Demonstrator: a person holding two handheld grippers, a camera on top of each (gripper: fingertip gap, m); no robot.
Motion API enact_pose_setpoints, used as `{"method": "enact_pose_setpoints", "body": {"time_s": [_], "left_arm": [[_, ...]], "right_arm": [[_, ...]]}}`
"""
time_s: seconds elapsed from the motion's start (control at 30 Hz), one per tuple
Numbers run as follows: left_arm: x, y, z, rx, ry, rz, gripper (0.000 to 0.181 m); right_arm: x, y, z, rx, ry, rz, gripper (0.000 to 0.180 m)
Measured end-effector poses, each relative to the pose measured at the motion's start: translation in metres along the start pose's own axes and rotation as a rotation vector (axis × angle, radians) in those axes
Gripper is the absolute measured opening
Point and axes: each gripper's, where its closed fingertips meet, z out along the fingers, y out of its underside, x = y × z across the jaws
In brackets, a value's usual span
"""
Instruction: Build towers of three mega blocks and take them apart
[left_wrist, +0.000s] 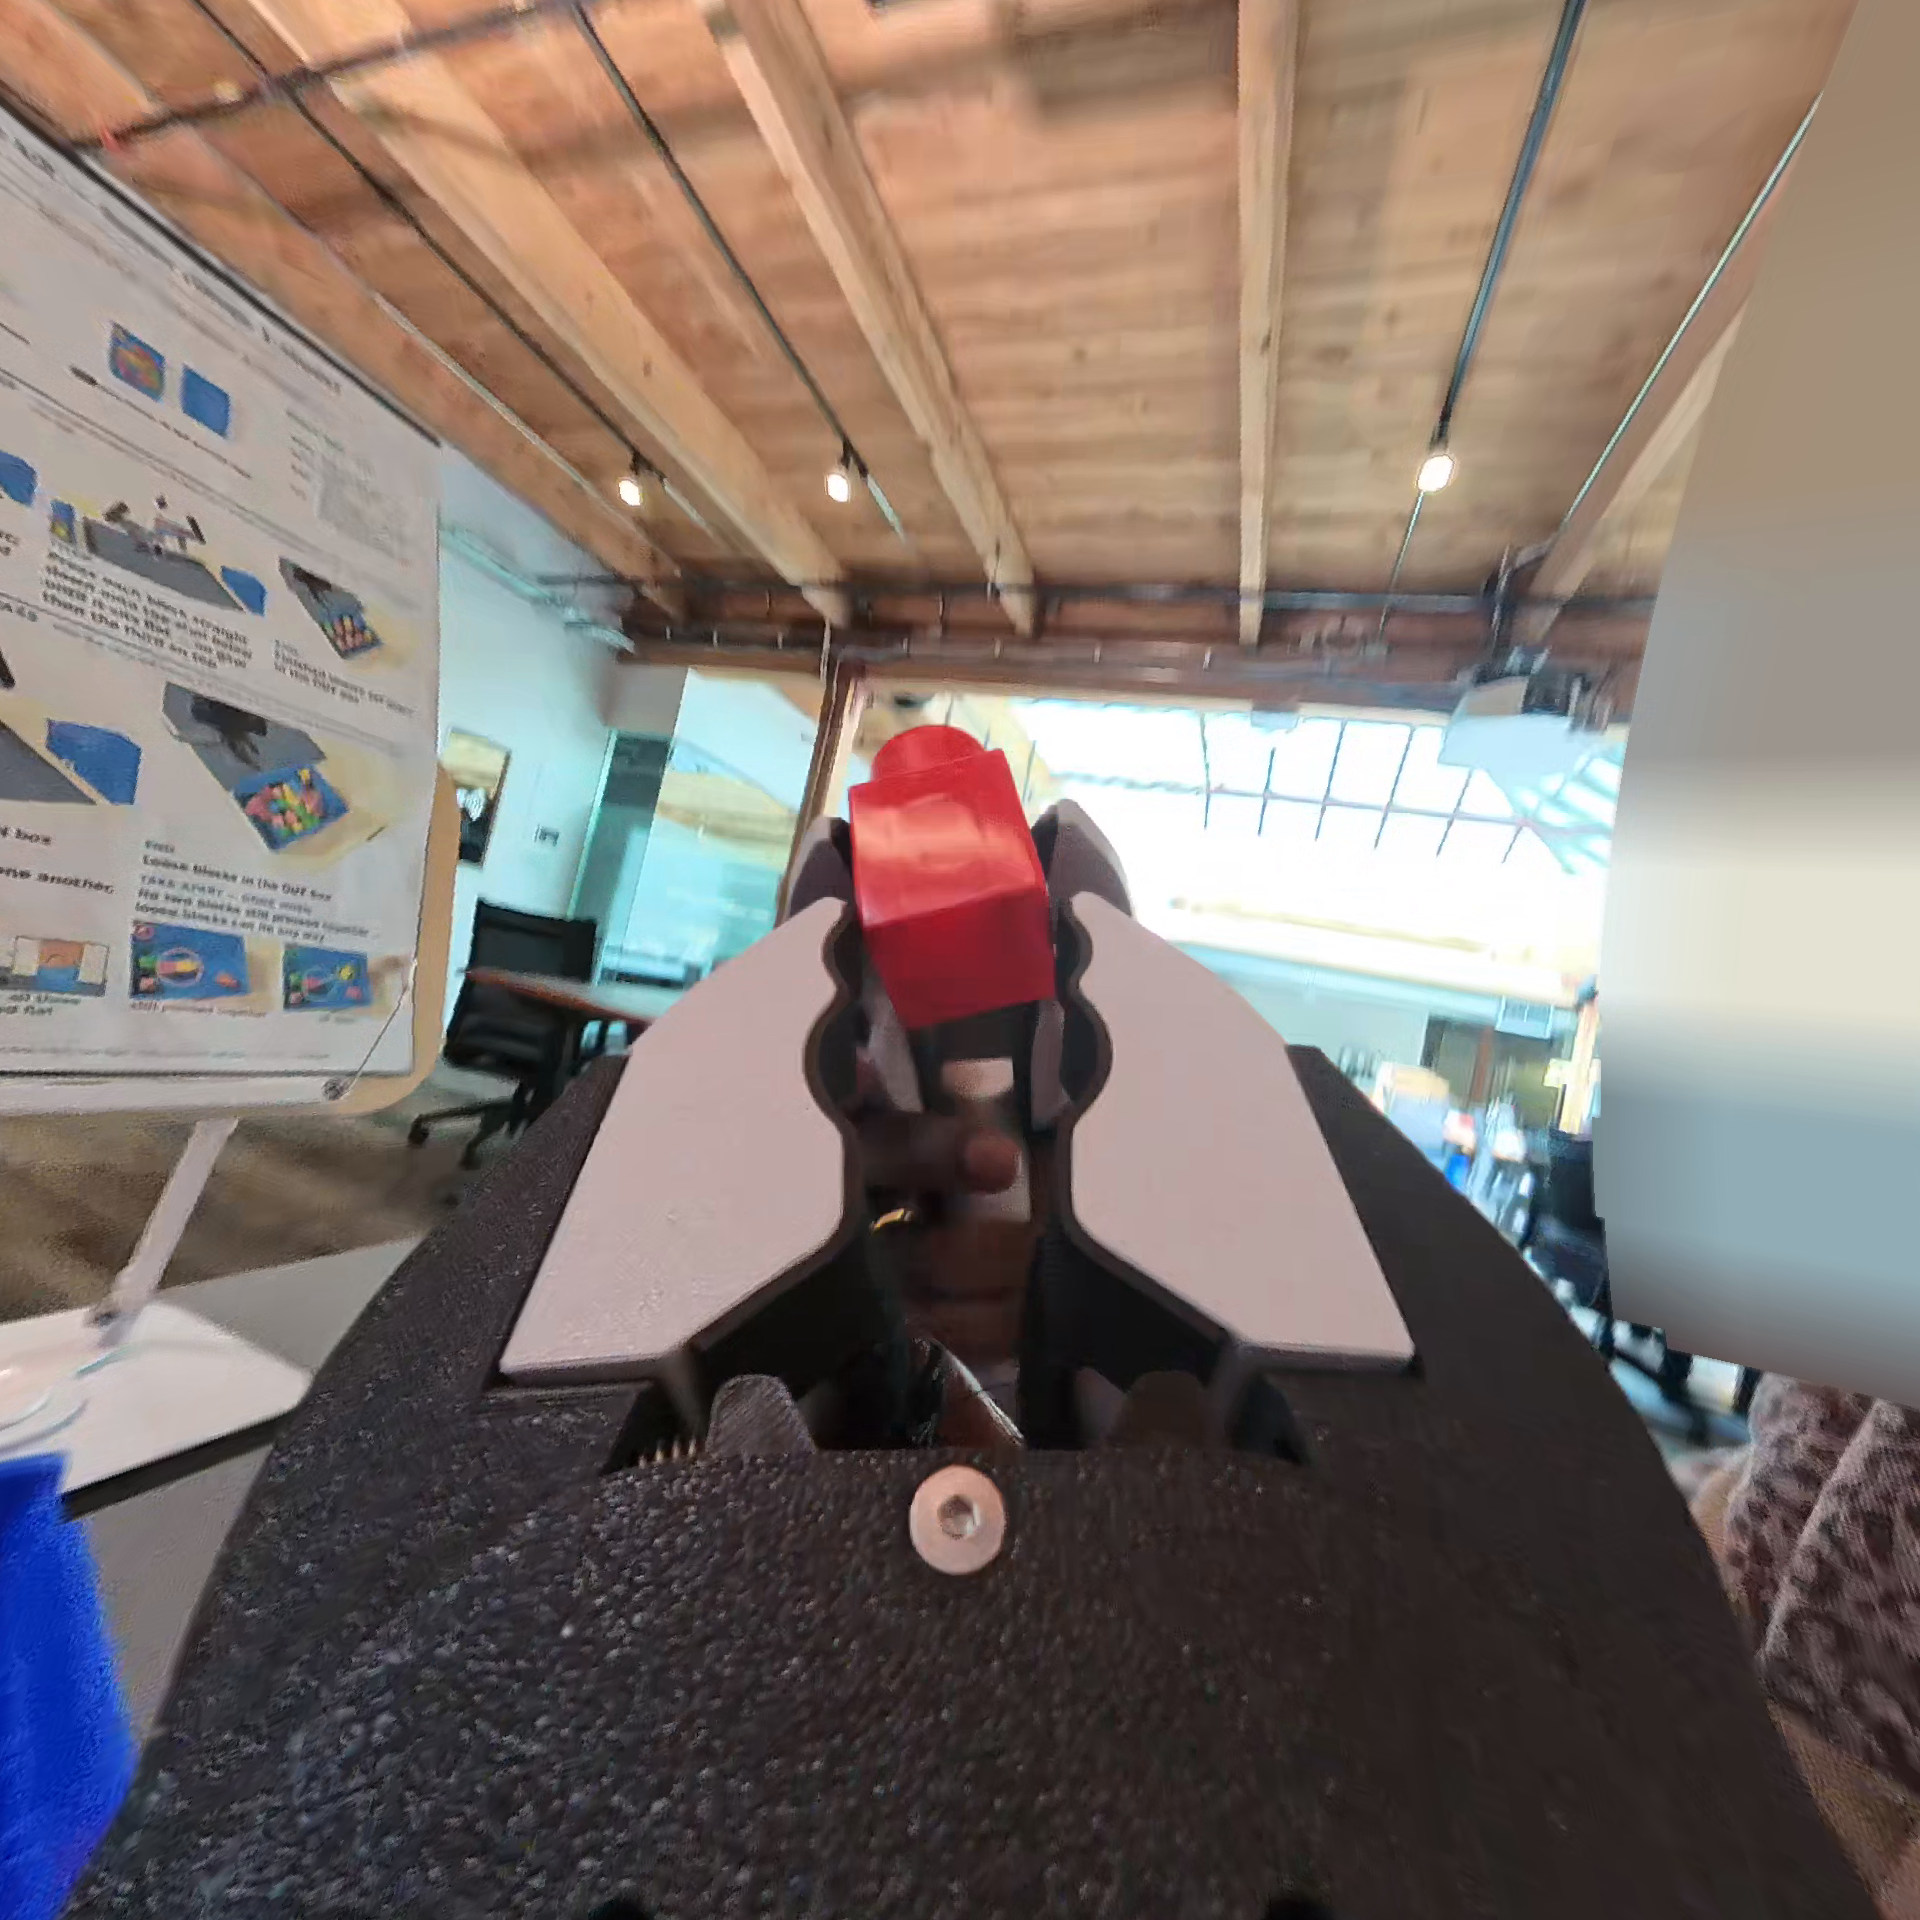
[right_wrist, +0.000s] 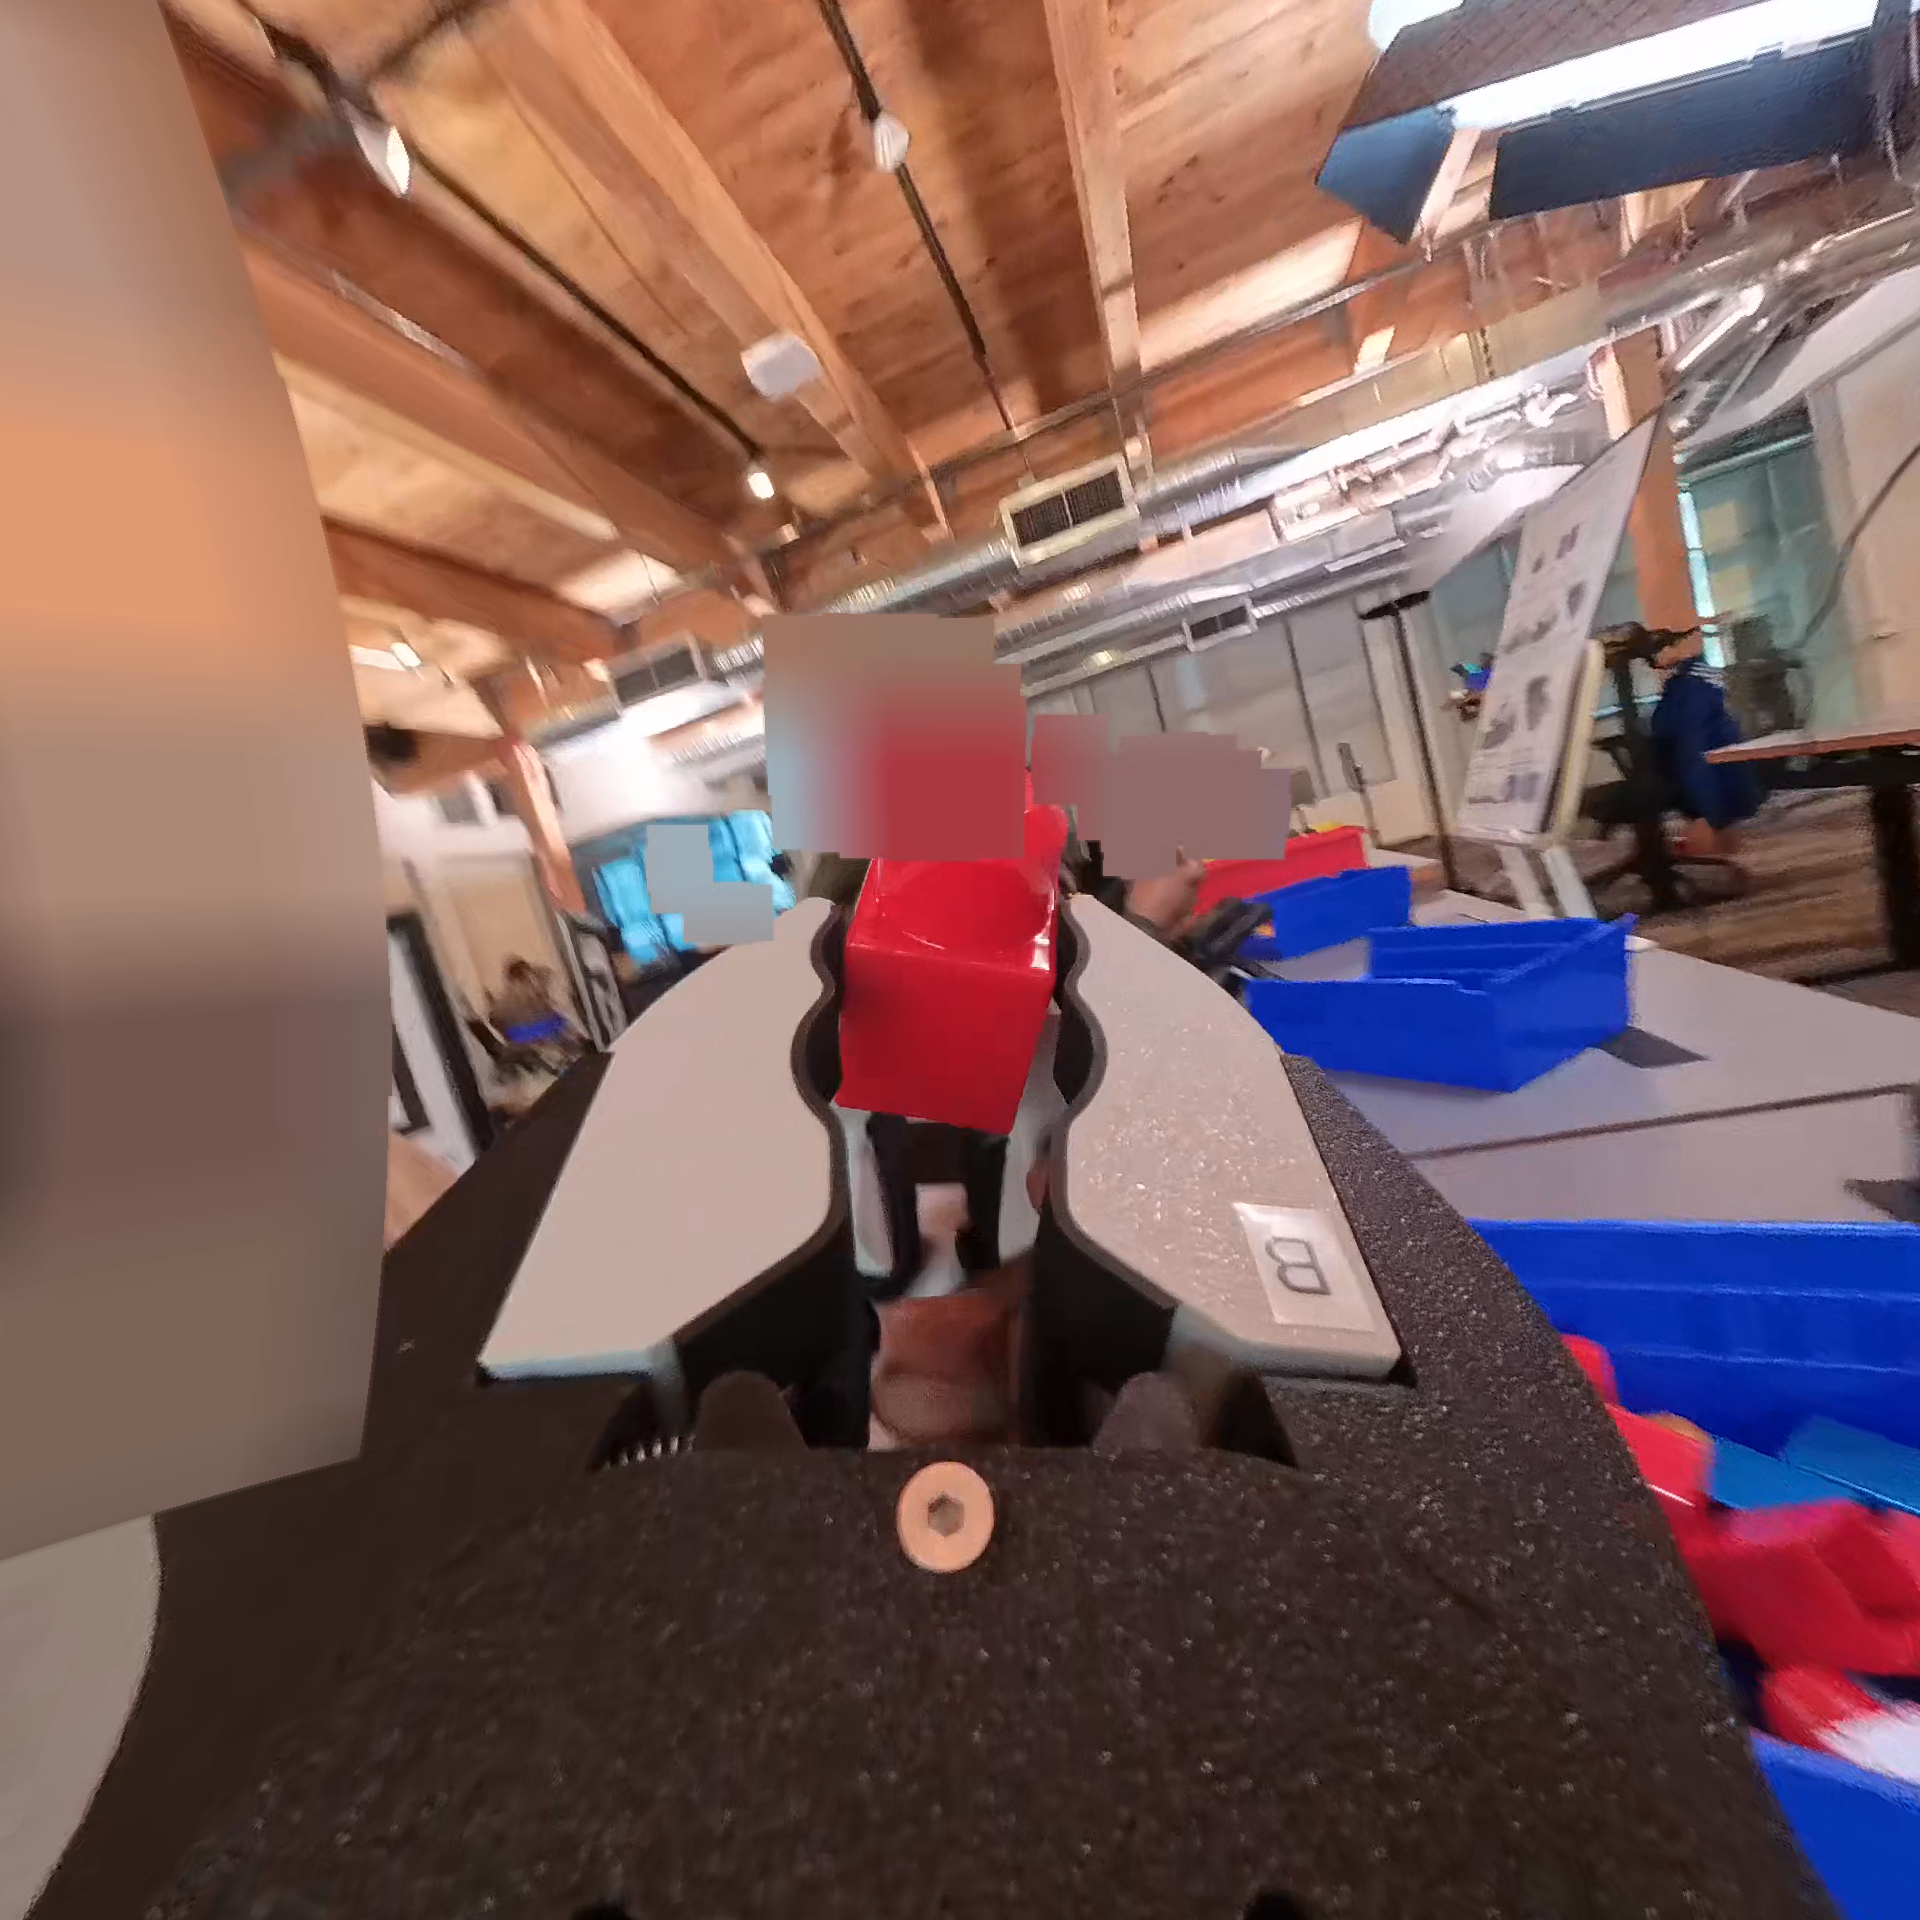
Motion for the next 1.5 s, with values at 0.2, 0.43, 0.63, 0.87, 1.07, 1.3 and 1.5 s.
{"method": "enact_pose_setpoints", "body": {"time_s": [0.2, 0.43, 0.63, 0.87, 1.07, 1.3, 1.5], "left_arm": [[-0.013, -0.007, 0.006, -0.319, -0.073, 0.177, 0.055], [-0.018, 0.05, 0.047, -0.801, -0.148, 0.451, 0.071], [-0.012, 0.043, 0.096, -0.707, -0.224, 0.403, 0.067], [-0.01, 0.055, 0.104, -0.744, -0.207, 0.544, 0.036], [-0.021, 0.011, 0.088, -0.5, -0.191, 0.428, 0.035], [-0.043, -0.103, 0.028, -0.022, -0.171, 0.183, 0.035], [-0.053, -0.13, 0.004, 0.033, -0.238, 0.239, 0.035]], "right_arm": [[0.007, 0.007, -0.044, -0.372, 0.252, -0.466, 0.037], [0.034, -0.015, -0.086, -0.708, 0.734, -1.003, 0.037], [0.024, -0.062, -0.095, -0.735, 0.982, -1.635, 0.037], [0.02, -0.063, -0.089, -0.767, 0.986, -1.775, 0.037], [0.013, -0.059, -0.09, -0.582, 0.848, -1.393, 0.036], [0.035, -0.026, -0.136, -0.689, 0.869, -0.682, 0.06], [0.042, 0.091, -0.205, -1.224, 1.052, -0.087, 0.062]]}}
